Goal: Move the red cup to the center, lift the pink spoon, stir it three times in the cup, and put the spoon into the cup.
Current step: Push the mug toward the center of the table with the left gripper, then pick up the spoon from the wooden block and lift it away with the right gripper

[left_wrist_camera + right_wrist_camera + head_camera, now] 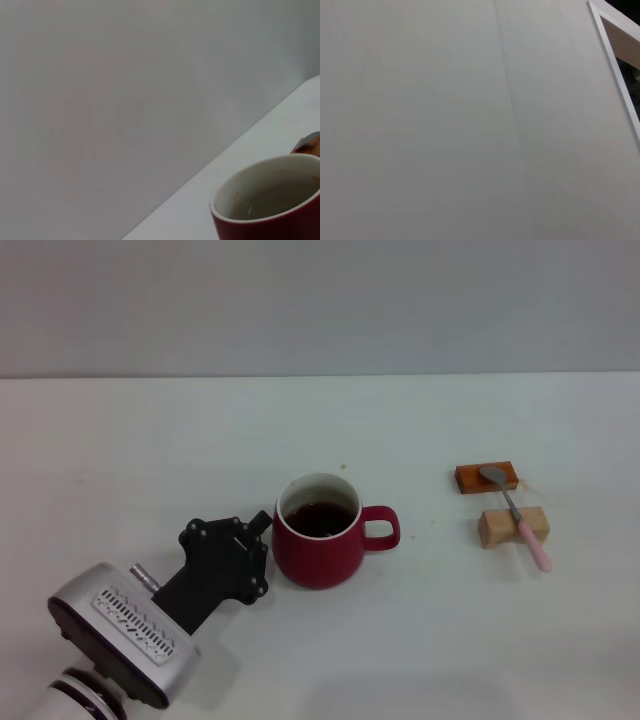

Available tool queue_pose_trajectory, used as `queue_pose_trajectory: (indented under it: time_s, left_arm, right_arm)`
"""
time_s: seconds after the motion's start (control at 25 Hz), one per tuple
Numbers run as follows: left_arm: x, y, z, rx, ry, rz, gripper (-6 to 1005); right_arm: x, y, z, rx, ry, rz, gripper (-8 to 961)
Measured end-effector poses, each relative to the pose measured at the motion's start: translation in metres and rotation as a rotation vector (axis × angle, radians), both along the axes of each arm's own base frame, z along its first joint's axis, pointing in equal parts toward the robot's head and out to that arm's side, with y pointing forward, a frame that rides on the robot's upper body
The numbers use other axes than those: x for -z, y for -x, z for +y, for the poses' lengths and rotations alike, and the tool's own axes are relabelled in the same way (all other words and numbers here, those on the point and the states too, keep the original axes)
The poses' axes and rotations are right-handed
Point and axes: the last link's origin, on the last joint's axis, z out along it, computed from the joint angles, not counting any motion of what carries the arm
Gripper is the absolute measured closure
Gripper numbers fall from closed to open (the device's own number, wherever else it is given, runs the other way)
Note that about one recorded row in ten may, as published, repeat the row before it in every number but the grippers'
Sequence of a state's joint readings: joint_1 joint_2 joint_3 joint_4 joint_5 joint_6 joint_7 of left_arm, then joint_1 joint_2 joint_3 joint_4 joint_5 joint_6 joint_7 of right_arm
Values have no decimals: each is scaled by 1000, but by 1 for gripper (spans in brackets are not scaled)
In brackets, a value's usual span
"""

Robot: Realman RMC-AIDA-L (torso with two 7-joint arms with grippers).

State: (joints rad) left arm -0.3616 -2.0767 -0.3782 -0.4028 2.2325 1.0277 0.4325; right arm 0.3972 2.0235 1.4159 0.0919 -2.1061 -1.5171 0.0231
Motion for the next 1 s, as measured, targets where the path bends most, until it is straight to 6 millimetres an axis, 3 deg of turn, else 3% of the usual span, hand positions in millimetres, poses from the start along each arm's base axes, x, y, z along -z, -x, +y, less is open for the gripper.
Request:
queue_pose_trajectory:
  time_s: [0.2,0.36,0.4,0.44,0.56,0.6,0.64,0.76,0.8,0.88,1.0]
  left_arm:
    - [-23,10,14,-86,-127,-53,900]
    - [-61,27,29,-192,-318,-136,895]
    - [-81,39,36,-253,-401,-194,894]
    - [-81,39,36,-253,-401,-194,893]
    - [-111,64,42,-367,-507,-307,889]
    - [-126,79,44,-424,-557,-367,888]
    - [-126,79,44,-424,-557,-367,887]
    - [-152,100,42,-506,-652,-491,884]
    - [-156,103,42,-517,-671,-520,882]
    - [-160,105,41,-524,-685,-540,880]
    - [-166,107,44,-533,-707,-568,764]
  right_arm:
    - [5,1,0,7,6,-1,170]
    - [10,2,-2,7,15,-1,171]
    - [15,4,-4,11,19,-3,171]
    - [15,4,-4,11,19,-3,171]
    - [23,7,-7,14,26,-14,171]
    - [30,9,-10,4,50,-20,171]
    - [30,9,-10,4,50,-20,171]
    - [43,14,-13,-34,107,-18,170]
    - [56,18,-18,-69,163,15,170]
    - [63,19,-22,-81,188,40,170]
    - [89,29,-33,-126,283,131,170]
